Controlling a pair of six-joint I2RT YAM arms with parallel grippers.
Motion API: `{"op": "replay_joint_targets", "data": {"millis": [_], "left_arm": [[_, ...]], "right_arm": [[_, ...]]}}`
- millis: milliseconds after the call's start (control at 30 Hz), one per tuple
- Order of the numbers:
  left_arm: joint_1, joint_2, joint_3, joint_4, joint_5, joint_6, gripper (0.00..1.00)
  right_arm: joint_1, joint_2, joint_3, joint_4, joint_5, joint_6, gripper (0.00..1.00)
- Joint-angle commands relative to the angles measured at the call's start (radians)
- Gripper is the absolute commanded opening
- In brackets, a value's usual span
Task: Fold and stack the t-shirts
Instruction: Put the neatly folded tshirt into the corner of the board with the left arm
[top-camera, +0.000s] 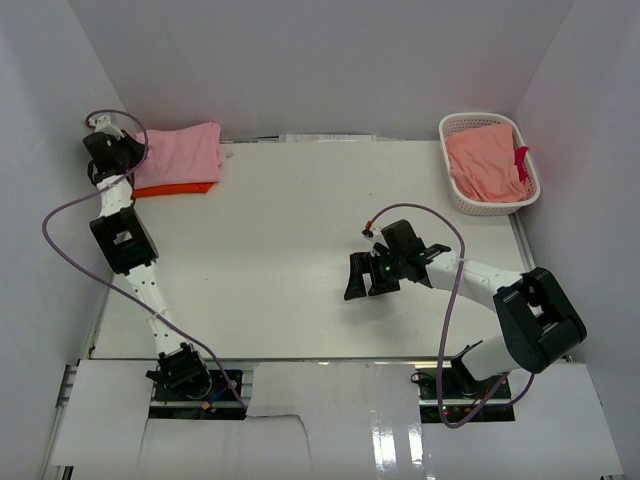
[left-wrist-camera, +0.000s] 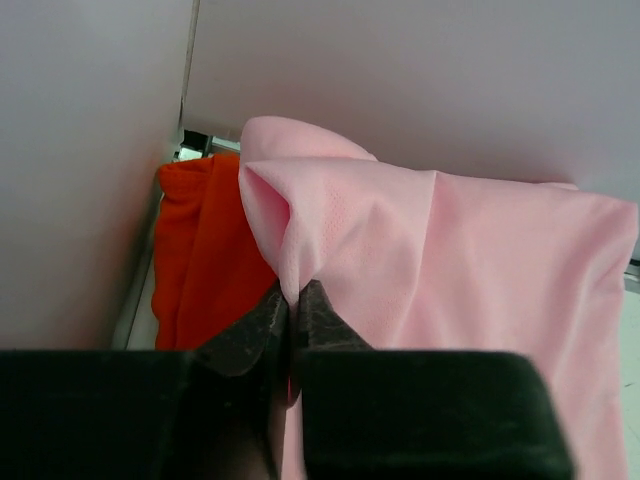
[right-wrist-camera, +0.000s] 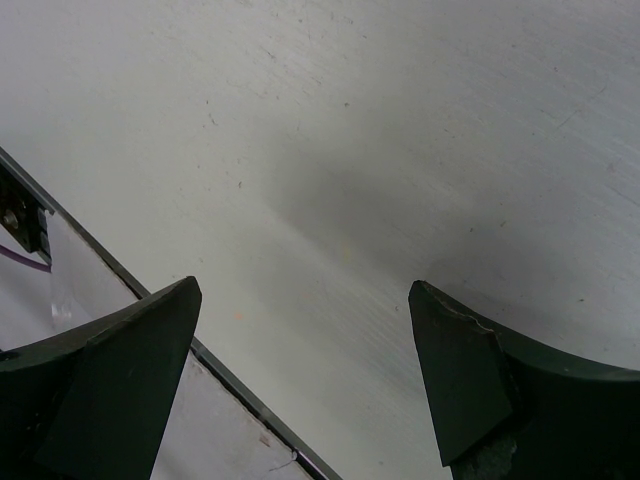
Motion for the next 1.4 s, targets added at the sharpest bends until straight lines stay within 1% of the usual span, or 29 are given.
{"op": "replay_joint_targets", "data": {"millis": [0, 33, 200, 233, 300, 333, 433, 467, 500, 567, 667, 767, 800, 867, 900, 967, 1000, 1033, 1100, 1133, 1167, 1367], "left_arm": [[0.016, 0.012, 0.031, -0.018, -0.019, -0.037, 0.21], [0.016, 0.012, 0.028, -0.008, -0.018, -0.037, 0.29], [0.020, -0.017, 0.002, 0.009, -0.031, -0.041, 0.38], [0.020, -0.026, -0.012, 0.059, -0.036, -0.041, 0.46], [0.021, -0.046, -0.032, 0.081, -0.047, -0.040, 0.53], [0.021, -0.068, -0.056, 0.115, -0.061, -0.037, 0.60], [0.021, -0.105, -0.093, 0.166, -0.065, -0.023, 0.70], [0.021, -0.109, -0.092, 0.175, -0.062, -0.026, 0.77], [0.021, -0.114, -0.087, 0.181, -0.059, -0.023, 0.82], [0.020, -0.138, -0.101, 0.218, -0.061, -0.023, 0.86], [0.020, -0.192, -0.150, 0.279, -0.058, -0.029, 0.87], [0.021, -0.227, -0.155, 0.295, -0.039, -0.035, 0.86], [0.020, -0.237, -0.159, 0.293, -0.035, -0.040, 0.82], [0.021, -0.261, -0.190, 0.296, -0.015, -0.060, 0.79], [0.020, -0.283, -0.201, 0.299, -0.016, -0.066, 0.76], [0.018, -0.300, -0.218, 0.304, -0.007, -0.072, 0.69], [0.018, -0.309, -0.221, 0.305, 0.010, -0.080, 0.63], [0.018, -0.310, -0.218, 0.307, 0.014, -0.086, 0.45], [0.018, -0.303, -0.209, 0.307, 0.025, -0.107, 0.27], [0.018, -0.298, -0.205, 0.305, 0.030, -0.116, 0.06], [0.018, -0.292, -0.201, 0.305, 0.034, -0.127, 0.00], [0.018, -0.228, -0.169, 0.307, 0.108, -0.181, 0.00]], "right_arm": [[0.008, 0.008, 0.032, 0.032, -0.005, 0.007, 0.91], [0.009, 0.011, 0.032, 0.034, -0.007, 0.007, 0.91], [0.011, 0.020, 0.032, 0.038, -0.011, 0.007, 0.91], [0.011, 0.020, 0.030, 0.038, -0.013, 0.007, 0.91], [0.012, 0.017, 0.030, 0.035, -0.013, 0.007, 0.91], [0.012, 0.016, 0.030, 0.034, -0.013, 0.007, 0.91], [0.014, 0.011, 0.030, 0.032, -0.014, 0.007, 0.91], [0.014, 0.011, 0.029, 0.032, -0.014, 0.007, 0.91], [0.015, 0.011, 0.030, 0.032, -0.014, 0.007, 0.91], [0.018, 0.011, 0.032, 0.032, -0.014, 0.008, 0.91], [0.023, 0.017, 0.034, 0.032, -0.016, 0.010, 0.91], [0.026, 0.017, 0.029, 0.038, -0.014, 0.013, 0.91], [0.028, 0.014, 0.026, 0.041, -0.014, 0.016, 0.91], [0.034, 0.019, 0.023, 0.050, -0.017, 0.017, 0.91], [0.034, 0.020, 0.023, 0.052, -0.019, 0.020, 0.91], [0.043, 0.023, 0.026, 0.055, -0.020, 0.022, 0.91], [0.044, 0.022, 0.024, 0.054, -0.019, 0.022, 0.91], [0.044, 0.020, 0.026, 0.054, -0.017, 0.022, 0.91], [0.047, 0.017, 0.021, 0.058, -0.017, 0.024, 0.91], [0.047, 0.017, 0.020, 0.058, -0.017, 0.024, 0.91], [0.049, 0.017, 0.017, 0.060, -0.017, 0.025, 0.91], [0.049, 0.015, 0.015, 0.060, -0.014, 0.025, 0.91]]}}
